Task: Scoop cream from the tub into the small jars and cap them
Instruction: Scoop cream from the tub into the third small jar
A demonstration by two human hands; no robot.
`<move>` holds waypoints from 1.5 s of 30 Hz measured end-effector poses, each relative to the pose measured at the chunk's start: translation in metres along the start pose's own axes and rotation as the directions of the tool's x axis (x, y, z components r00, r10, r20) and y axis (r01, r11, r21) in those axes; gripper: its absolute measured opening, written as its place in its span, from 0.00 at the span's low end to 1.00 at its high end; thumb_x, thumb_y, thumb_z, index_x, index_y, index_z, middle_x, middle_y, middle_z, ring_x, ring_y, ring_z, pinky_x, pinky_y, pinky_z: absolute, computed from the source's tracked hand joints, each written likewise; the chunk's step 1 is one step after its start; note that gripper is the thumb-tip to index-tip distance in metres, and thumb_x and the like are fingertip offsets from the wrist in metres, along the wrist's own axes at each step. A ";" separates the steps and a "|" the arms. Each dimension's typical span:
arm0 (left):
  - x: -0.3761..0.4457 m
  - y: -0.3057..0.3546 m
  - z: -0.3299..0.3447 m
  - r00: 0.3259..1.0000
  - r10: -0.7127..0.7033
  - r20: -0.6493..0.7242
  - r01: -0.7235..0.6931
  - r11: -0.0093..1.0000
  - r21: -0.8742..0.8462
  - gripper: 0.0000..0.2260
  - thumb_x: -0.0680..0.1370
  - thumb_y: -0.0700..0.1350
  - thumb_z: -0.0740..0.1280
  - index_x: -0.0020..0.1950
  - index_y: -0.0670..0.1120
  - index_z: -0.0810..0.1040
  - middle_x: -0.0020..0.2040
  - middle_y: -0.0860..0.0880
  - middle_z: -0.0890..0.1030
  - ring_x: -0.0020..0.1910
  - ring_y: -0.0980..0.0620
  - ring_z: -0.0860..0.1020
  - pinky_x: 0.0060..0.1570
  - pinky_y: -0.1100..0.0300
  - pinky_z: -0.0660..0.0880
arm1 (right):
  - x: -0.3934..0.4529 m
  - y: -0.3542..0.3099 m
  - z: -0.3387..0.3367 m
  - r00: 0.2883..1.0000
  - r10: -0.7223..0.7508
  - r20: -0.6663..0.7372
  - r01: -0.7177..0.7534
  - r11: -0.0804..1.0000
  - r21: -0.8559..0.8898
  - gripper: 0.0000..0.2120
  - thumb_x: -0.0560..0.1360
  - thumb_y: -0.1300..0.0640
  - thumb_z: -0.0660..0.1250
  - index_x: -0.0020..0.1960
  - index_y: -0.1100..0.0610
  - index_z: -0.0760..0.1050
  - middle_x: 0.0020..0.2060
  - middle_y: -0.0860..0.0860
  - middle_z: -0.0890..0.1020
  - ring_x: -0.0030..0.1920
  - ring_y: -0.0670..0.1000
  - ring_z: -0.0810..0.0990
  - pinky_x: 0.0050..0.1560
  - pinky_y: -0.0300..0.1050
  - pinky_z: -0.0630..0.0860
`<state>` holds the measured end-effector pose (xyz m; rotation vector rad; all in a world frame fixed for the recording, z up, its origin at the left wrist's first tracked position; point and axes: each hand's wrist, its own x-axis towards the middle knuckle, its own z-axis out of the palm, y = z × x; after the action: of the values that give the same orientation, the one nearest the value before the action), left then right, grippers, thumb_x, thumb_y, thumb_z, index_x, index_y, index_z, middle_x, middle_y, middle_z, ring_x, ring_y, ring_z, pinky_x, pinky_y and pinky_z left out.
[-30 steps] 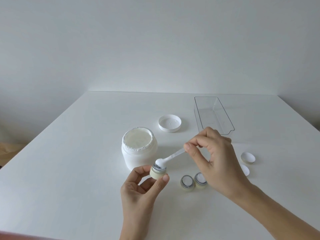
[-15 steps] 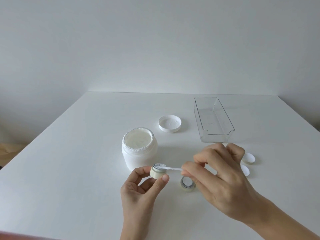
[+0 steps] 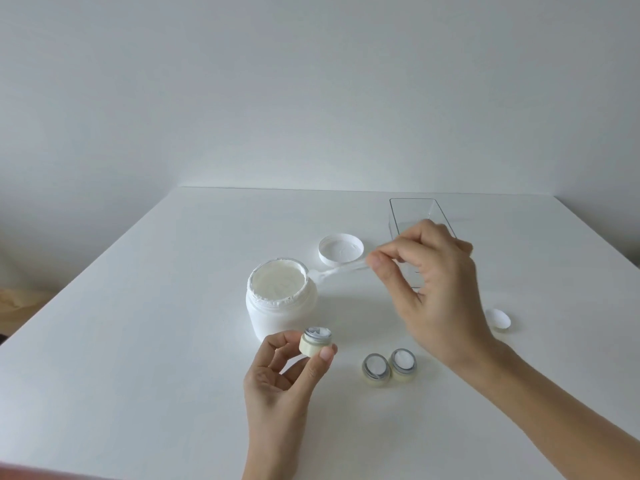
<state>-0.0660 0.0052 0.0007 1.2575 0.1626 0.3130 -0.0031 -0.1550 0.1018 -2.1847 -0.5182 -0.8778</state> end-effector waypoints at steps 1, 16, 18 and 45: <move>0.000 0.000 0.000 1.000 0.003 0.001 -0.003 1.000 -0.003 0.16 0.60 0.48 0.80 0.43 0.47 0.81 0.45 0.45 0.86 0.44 0.38 0.86 0.49 0.53 0.80 | 0.005 -0.003 0.006 1.000 -0.001 0.022 0.001 1.000 -0.011 0.07 0.74 0.53 0.67 0.40 0.53 0.81 0.37 0.47 0.75 0.40 0.48 0.75 0.50 0.47 0.63; 0.000 0.004 0.004 0.999 0.024 0.032 -0.023 0.999 -0.044 0.13 0.64 0.48 0.77 0.46 0.50 0.81 0.46 0.44 0.86 0.44 0.40 0.86 0.41 0.61 0.80 | 0.055 -0.022 0.087 0.799 -0.108 0.591 0.281 0.937 -0.209 0.11 0.79 0.50 0.61 0.44 0.52 0.80 0.42 0.49 0.70 0.51 0.54 0.67 0.48 0.47 0.53; 0.000 0.003 0.004 0.999 0.020 0.032 -0.019 0.999 -0.047 0.14 0.62 0.48 0.78 0.45 0.52 0.82 0.48 0.46 0.86 0.43 0.40 0.86 0.41 0.61 0.80 | 0.056 -0.021 0.086 0.784 -0.058 0.617 0.206 0.963 -0.171 0.12 0.78 0.50 0.62 0.42 0.53 0.80 0.40 0.47 0.70 0.51 0.53 0.68 0.48 0.47 0.53; 0.003 -0.003 -0.002 0.997 -0.058 0.060 0.070 0.975 -0.212 0.17 0.63 0.44 0.78 0.51 0.45 0.82 0.49 0.43 0.86 0.50 0.39 0.85 0.43 0.61 0.80 | 0.024 0.030 0.027 0.559 0.508 0.655 -0.765 0.621 0.172 0.13 0.76 0.49 0.66 0.35 0.52 0.81 0.40 0.41 0.80 0.45 0.37 0.72 0.48 0.37 0.65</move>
<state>-0.0628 0.0069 -0.0023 1.0440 0.1204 0.2344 0.0430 -0.1529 0.0915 -1.9145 -0.0808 0.3043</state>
